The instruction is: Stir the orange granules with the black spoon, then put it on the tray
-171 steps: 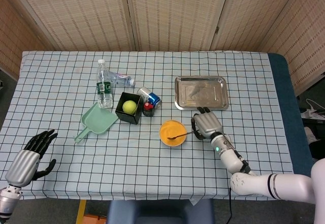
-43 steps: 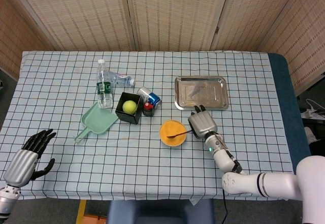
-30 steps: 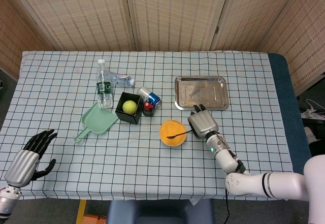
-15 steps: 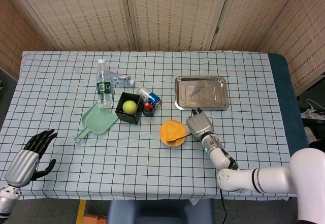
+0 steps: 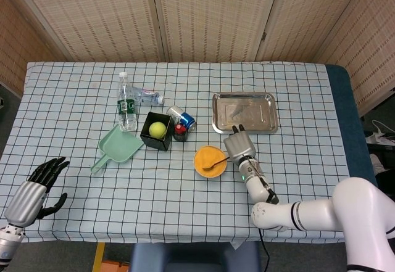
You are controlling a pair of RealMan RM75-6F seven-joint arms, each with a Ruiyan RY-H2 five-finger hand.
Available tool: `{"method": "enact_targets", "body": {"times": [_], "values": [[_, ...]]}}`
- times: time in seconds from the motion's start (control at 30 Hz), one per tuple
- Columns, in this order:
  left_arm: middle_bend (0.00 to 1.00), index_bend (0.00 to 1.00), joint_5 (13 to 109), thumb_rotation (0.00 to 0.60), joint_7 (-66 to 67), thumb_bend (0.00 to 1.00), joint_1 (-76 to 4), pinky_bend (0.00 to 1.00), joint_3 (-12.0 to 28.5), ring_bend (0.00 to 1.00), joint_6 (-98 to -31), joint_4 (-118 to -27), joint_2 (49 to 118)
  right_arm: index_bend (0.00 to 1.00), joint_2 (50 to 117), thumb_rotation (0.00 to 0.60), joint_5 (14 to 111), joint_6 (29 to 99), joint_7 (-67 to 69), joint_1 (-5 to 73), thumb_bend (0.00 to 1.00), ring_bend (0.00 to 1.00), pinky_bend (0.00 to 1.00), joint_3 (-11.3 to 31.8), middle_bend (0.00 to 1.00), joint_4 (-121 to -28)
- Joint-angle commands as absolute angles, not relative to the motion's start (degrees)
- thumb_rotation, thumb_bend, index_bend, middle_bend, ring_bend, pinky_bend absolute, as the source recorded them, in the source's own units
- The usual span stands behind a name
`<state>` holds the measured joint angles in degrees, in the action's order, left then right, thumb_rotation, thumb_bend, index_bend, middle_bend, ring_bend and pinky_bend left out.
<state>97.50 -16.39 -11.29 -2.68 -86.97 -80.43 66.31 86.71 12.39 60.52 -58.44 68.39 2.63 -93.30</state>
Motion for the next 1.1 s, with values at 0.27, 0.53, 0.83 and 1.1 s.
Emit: {"method": "enact_targets", "body": {"times": [0.27,0.53,0.83,1.1], "values": [[0.00,0.00,97.70,0.600,-16.90,0.44,-11.16,0.11,-2.78,0.00,-87.40,-80.25,66.13,1.00,89.81,0.600,13.77,65.29,-58.53,67.70,0.52,0.06,0.10,4.51,0.33,-90.13],[0.00,0.00,97.92,0.600,-16.44,0.44,-11.21,0.11,-2.79,0.00,-87.50,-80.28,66.28,1.00,88.62,0.600,16.90,65.44,-56.39,65.52,0.52,0.06,0.10,5.66,0.33,-90.91],[0.00,0.00,98.13,0.600,-15.72,0.44,-11.12,0.12,-2.83,0.00,-87.75,-80.44,66.53,1.00,85.10,0.600,24.33,64.21,-50.40,61.20,0.52,0.06,0.10,4.86,0.33,-95.72],[0.00,0.00,98.33,0.600,-14.87,0.44,-10.98,0.12,-2.83,0.00,-88.10,-80.77,66.68,1.00,82.58,0.600,28.19,62.97,-47.10,58.69,0.52,0.06,0.10,4.29,0.33,-98.72]]}}
